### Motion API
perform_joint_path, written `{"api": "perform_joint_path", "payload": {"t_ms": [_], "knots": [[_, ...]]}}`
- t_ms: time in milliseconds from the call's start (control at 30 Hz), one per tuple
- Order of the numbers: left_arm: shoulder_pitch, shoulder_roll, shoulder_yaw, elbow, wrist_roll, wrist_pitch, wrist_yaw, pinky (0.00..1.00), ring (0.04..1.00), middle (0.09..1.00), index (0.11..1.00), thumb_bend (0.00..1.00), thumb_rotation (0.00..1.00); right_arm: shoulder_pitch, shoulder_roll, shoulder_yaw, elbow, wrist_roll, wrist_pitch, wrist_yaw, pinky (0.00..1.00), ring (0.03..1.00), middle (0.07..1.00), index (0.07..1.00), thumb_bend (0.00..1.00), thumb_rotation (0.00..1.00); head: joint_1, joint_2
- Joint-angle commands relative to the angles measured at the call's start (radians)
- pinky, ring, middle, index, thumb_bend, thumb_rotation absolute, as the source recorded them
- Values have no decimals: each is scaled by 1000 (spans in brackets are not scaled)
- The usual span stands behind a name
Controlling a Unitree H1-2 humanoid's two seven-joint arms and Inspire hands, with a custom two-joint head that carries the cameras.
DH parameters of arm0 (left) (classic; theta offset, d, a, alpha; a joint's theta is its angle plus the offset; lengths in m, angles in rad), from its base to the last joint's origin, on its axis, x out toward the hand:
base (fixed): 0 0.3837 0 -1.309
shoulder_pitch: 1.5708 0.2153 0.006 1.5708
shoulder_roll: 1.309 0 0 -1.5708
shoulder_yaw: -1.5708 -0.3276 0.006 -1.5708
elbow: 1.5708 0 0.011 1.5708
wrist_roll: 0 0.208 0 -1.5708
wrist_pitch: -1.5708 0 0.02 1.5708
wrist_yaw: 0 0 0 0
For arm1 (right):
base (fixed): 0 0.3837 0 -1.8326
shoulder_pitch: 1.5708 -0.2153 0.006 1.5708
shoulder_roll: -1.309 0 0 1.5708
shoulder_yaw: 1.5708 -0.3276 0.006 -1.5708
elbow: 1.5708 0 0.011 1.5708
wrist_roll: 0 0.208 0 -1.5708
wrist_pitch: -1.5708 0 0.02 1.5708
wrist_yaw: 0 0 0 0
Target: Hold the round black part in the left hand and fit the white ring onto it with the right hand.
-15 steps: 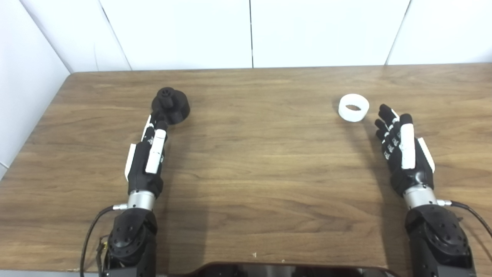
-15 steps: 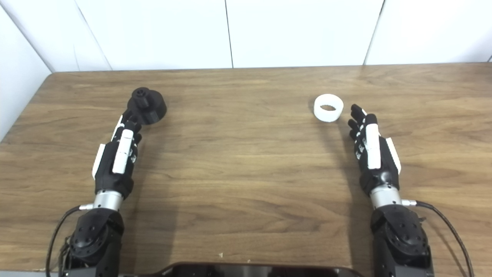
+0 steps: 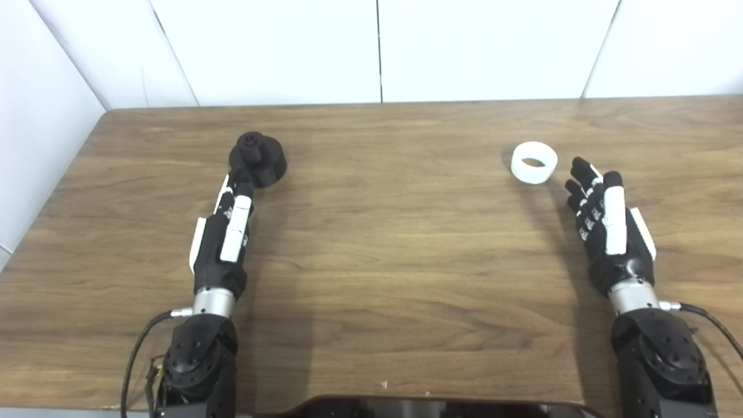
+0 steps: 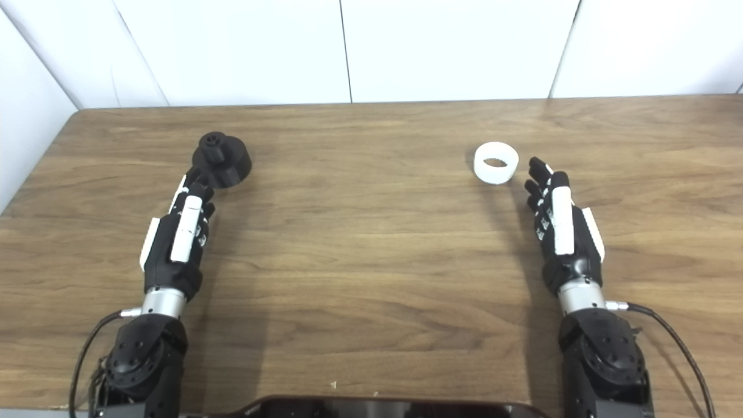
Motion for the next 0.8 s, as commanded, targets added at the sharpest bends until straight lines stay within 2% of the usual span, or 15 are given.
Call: {"api": "perform_joint_path", "payload": {"t_ms": [0, 67, 100, 167, 233, 333, 567, 700, 767], "knots": [[-30, 26, 2, -15, 1, -23, -7, 1000, 998, 1000, 1000, 607, 760, -34, 2, 1, -17, 1, -36, 3, 974, 949, 947, 907, 650, 1000, 2, -1], [-34, 60, -7, -23, 42, 3, -9, 1000, 1000, 1000, 1000, 695, 723, -35, 3, 3, -17, -2, -39, 3, 980, 953, 952, 911, 640, 1000, 8, -6], [-38, 77, -11, -24, 65, -1, -9, 1000, 1000, 1000, 1000, 697, 704, -36, 4, 4, -17, -3, -39, 2, 980, 954, 952, 911, 639, 1000, 13, -5], [-45, 103, -12, -27, 77, -10, -17, 1000, 1000, 1000, 996, 692, 584, -37, 8, 2, -15, 4, -38, 3, 975, 953, 950, 907, 637, 1000, 20, -9], [-54, 128, -5, -27, 75, -11, -22, 1000, 1000, 1000, 980, 730, 507, -36, 12, 1, -13, 10, -39, 5, 973, 954, 950, 908, 644, 1000, 27, -12], [-74, 182, -6, -22, 118, 0, -15, 1000, 995, 1000, 990, 767, 460, -35, 14, 8, -9, -2, -42, 5, 962, 953, 949, 910, 653, 1000, 39, -15], [-136, 293, -17, -34, 234, 97, -15, 926, 956, 976, 961, 910, 366, -37, 21, 5, 15, 18, -63, 14, 967, 963, 957, 915, 654, 1000, 74, -25], [-175, 337, -29, -9, 272, 107, -27, 937, 973, 988, 959, 918, 253, -37, 23, 7, 24, 22, -70, 16, 963, 958, 957, 914, 679, 1000, 72, -28], [-200, 363, -41, -8, 305, 145, -33, 939, 980, 996, 972, 921, 227, -36, 26, 6, 22, 25, -66, 12, 963, 955, 956, 916, 688, 1000, 71, -30]]}}
